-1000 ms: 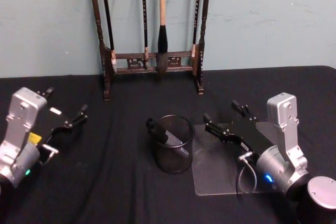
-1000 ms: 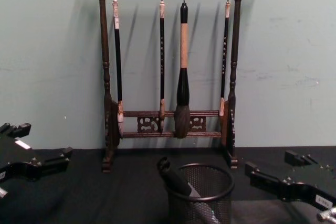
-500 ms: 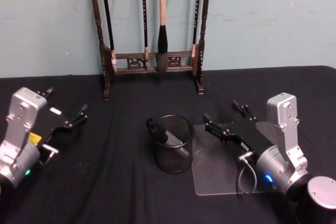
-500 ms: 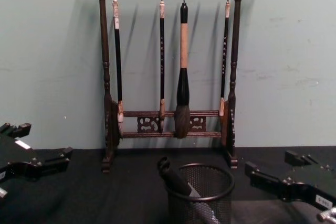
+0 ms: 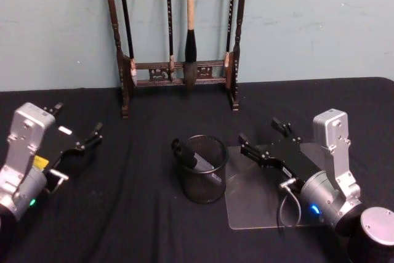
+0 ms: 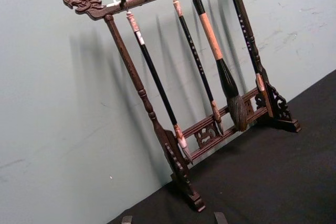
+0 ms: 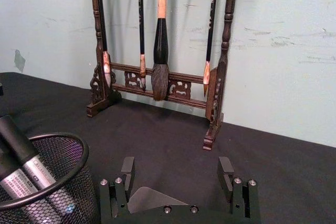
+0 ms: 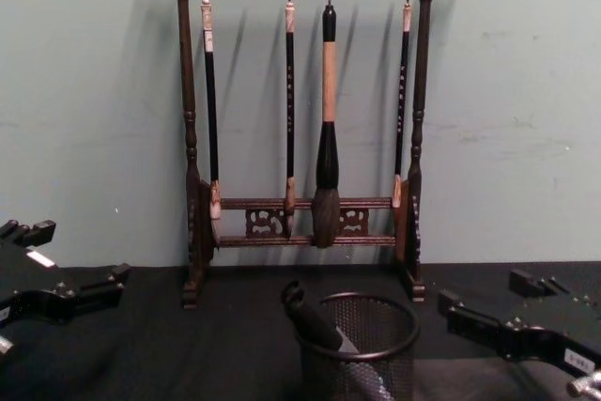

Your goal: Pick up the water-based marker from the table and place it into the pen holder.

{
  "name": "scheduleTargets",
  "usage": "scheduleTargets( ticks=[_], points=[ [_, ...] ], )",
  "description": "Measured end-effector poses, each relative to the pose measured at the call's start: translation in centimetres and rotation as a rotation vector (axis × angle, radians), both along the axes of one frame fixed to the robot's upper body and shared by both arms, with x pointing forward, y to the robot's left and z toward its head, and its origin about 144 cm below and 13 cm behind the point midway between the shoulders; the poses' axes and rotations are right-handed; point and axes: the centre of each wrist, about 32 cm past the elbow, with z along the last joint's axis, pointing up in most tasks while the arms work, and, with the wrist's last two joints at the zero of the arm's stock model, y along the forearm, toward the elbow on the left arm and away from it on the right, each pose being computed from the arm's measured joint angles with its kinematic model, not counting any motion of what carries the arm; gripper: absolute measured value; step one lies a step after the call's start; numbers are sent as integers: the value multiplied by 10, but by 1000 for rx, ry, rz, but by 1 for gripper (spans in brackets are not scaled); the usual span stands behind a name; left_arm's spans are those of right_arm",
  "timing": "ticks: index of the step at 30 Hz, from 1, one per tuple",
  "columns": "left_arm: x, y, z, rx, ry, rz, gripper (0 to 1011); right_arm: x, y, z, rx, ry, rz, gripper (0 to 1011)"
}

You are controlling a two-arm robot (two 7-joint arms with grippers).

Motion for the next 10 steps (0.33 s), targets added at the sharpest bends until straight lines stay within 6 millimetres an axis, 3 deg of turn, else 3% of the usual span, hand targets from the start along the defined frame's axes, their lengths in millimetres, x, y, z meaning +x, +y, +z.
scheduleTargets(
  ticks=[10],
  points=[
    [0,0,0,0,0,0,1009,0,0,0,0,0,0,1003]
  ],
)
